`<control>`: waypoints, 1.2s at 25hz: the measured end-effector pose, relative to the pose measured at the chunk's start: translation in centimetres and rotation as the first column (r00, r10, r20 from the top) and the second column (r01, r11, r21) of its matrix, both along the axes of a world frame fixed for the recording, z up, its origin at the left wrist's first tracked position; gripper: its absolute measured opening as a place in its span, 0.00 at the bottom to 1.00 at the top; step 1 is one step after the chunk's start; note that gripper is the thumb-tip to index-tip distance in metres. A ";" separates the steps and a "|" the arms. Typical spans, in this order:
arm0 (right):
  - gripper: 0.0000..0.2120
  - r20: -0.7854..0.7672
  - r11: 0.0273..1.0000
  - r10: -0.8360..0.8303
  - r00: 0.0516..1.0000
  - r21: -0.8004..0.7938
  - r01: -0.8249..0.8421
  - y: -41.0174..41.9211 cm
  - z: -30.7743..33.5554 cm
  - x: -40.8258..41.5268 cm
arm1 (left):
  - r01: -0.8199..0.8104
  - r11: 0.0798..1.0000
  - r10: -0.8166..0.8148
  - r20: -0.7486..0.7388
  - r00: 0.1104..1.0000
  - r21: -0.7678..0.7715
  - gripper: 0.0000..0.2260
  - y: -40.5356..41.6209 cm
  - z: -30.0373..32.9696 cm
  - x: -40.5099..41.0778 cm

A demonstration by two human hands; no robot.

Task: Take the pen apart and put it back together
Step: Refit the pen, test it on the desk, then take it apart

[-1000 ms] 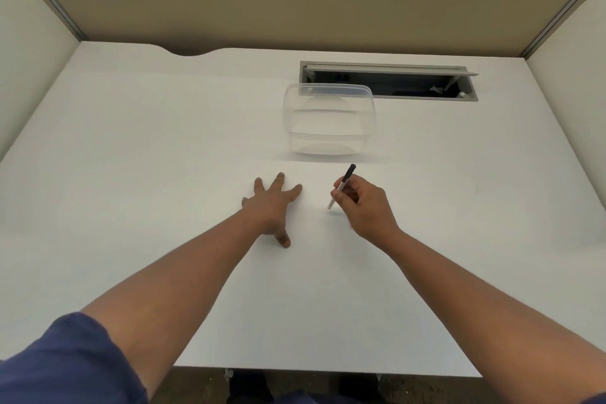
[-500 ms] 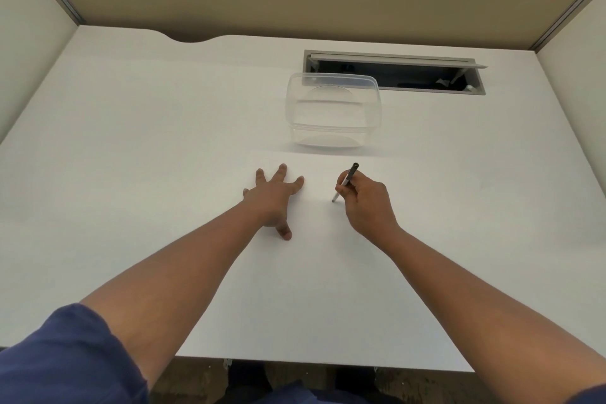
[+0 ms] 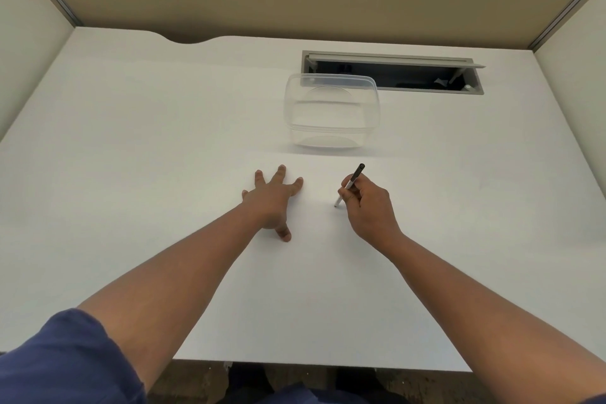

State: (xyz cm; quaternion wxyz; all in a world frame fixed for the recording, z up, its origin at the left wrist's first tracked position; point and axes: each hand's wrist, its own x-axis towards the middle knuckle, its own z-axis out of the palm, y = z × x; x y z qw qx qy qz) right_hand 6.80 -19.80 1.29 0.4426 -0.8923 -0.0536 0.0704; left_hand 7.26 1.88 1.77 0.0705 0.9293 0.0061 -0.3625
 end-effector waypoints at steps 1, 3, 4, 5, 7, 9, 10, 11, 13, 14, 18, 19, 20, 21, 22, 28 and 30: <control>0.02 -0.002 1.000 -0.001 1.000 0.005 0.001 -0.1 0.0 0.0 | -0.001 1.000 0.001 0.001 1.000 0.001 0.60 0.0 0.0 0.0; 0.02 -0.007 1.000 0.001 1.000 0.011 -0.001 -0.2 0.2 0.0 | -0.003 1.000 0.003 0.004 1.000 -0.003 0.60 0.0 0.1 -0.1; 0.02 -0.008 1.000 0.004 1.000 0.016 -0.003 -0.3 0.2 -0.1 | -0.004 1.000 0.004 0.007 1.000 -0.007 0.59 0.0 0.1 -0.2; 0.02 -0.009 1.000 0.006 1.000 0.021 -0.006 -0.3 0.3 -0.1 | -0.006 1.000 0.006 0.009 1.000 -0.010 0.59 0.0 0.1 -0.2; 0.02 -0.014 1.000 0.011 1.000 0.029 -0.010 -0.3 0.5 -0.1 | -0.020 1.000 0.020 0.010 1.000 -0.018 0.58 0.0 0.2 -0.5; 0.03 -0.021 0.999 0.008 1.000 0.035 -0.007 -0.4 0.6 0.0 | -0.049 0.998 0.050 0.029 0.998 -0.040 0.54 -0.2 0.1 -1.0; 0.03 -0.019 0.999 0.003 1.000 0.038 -0.002 -0.4 0.6 0.0 | -0.057 0.996 0.061 0.061 0.996 -0.069 0.51 -0.4 -0.1 -1.2; 0.04 -0.013 0.999 -0.001 1.000 0.039 0.001 -0.5 0.6 0.1 | -0.056 0.991 0.070 0.113 0.991 -0.120 0.46 -0.8 -0.3 -1.4; 0.04 0.000 0.999 0.000 1.000 0.042 0.000 -0.4 0.7 0.0 | -0.052 0.955 0.122 0.227 0.966 -0.292 0.38 -1.9 -0.6 -1.7; 0.04 0.001 0.999 0.001 1.000 0.044 -0.001 -0.4 0.7 0.0 | -0.070 0.916 0.181 0.251 0.951 -0.396 0.35 -2.6 -0.7 -1.9; 0.03 0.003 0.999 0.014 1.000 0.045 -0.014 -0.2 1.1 -0.3 | -0.141 0.772 0.353 0.233 0.906 -0.620 0.22 -5.2 -0.7 -2.1; 0.02 0.004 0.999 0.017 1.000 0.045 -0.017 -0.2 1.2 -0.3 | -0.136 0.763 0.362 0.243 0.900 -0.632 0.18 -5.6 -0.7 -2.1; 0.02 0.004 0.999 0.019 1.000 0.048 -0.020 -0.2 1.2 -0.4 | -0.130 0.754 0.367 0.250 0.896 -0.643 0.14 -5.9 -0.7 -2.1; 0.01 0.005 0.998 0.021 1.000 0.051 -0.021 -0.2 1.3 -0.4 | -0.128 0.745 0.372 0.249 0.894 -0.655 0.11 -6.2 -0.7 -2.1; 0.01 0.007 0.998 0.023 1.000 0.054 -0.023 -0.2 1.4 -0.5 | -0.127 0.735 0.379 0.249 0.891 -0.666 0.09 -6.3 -0.8 -2.1; 0.01 0.045 0.997 0.053 0.998 0.055 -0.055 -0.2 1.4 -0.7 | -0.118 0.710 0.415 0.276 0.867 -0.695 0.06 -6.7 -0.7 -2.3; 0.03 0.044 0.995 0.064 0.997 0.071 -0.067 -0.3 1.6 -0.6 | -0.121 0.701 0.432 0.284 0.856 -0.703 0.07 -6.7 -0.4 -2.4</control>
